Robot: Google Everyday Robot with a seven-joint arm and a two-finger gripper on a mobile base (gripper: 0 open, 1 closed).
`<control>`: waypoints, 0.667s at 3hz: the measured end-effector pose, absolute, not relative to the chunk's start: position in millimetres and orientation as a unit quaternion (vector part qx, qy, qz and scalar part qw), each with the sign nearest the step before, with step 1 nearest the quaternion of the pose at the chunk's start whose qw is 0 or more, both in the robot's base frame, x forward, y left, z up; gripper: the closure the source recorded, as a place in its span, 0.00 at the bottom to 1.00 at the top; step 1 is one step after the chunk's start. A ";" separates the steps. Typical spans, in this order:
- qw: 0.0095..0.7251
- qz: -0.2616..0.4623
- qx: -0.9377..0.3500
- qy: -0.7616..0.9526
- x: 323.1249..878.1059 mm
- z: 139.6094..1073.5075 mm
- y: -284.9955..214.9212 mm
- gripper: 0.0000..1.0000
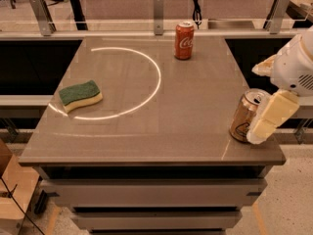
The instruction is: Move orange can near sponge
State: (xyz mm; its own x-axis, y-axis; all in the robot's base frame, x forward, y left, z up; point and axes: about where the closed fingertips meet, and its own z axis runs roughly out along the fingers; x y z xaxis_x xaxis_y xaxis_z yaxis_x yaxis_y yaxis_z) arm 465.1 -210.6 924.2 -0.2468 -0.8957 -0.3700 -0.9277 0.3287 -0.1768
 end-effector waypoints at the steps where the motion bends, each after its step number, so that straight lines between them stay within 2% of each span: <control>1: 0.173 0.038 -0.558 0.811 481.2 886.8 -241.3 0.17; 2: 0.166 0.040 -0.557 0.813 484.6 885.4 -248.8 0.41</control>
Offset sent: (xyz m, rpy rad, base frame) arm 0.0233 -0.0329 -0.0296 -0.0336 0.0894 -0.0336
